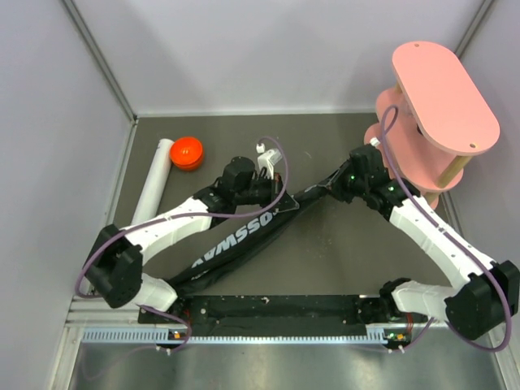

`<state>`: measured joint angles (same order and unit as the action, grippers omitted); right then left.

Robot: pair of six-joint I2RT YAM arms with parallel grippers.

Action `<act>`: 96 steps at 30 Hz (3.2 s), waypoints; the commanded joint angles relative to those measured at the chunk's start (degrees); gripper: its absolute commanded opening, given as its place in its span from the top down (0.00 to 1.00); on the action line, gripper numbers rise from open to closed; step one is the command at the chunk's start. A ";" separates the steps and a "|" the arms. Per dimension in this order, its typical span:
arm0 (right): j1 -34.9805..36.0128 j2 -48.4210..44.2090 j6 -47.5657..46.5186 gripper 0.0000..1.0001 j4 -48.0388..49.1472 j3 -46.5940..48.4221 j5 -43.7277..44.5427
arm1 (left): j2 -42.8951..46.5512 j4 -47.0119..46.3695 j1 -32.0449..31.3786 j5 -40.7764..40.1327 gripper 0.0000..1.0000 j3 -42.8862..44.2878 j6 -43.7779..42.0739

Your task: Pack up the badminton gear

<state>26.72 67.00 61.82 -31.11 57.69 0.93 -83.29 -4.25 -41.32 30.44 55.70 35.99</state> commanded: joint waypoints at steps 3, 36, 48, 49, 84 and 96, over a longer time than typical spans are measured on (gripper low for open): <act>-0.44 5.49 -1.70 1.00 5.27 5.66 3.81 | 13.29 5.46 -2.27 -14.42 1.00 -3.93 -9.17; -4.92 14.93 -33.53 0.01 -8.17 21.78 -9.54 | 27.74 9.88 -4.29 -23.85 1.00 -12.82 1.01; 12.73 2.08 8.12 0.18 27.40 -12.24 -14.64 | 25.45 8.56 -4.56 -21.91 1.00 -11.84 1.37; 13.44 2.51 9.88 0.19 28.47 -13.12 -14.20 | 25.63 8.56 -4.65 -22.08 1.00 -11.93 1.45; -2.90 21.50 13.49 1.00 27.86 3.83 -14.03 | 40.21 25.96 -15.98 -25.79 1.00 -19.75 3.73; -5.36 23.44 19.47 1.00 30.41 3.92 -10.42 | 48.66 33.61 -17.57 -17.54 1.00 -27.13 9.54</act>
<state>23.46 90.78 76.93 -8.19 58.63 -15.00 -36.32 26.65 -57.87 4.62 31.27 42.37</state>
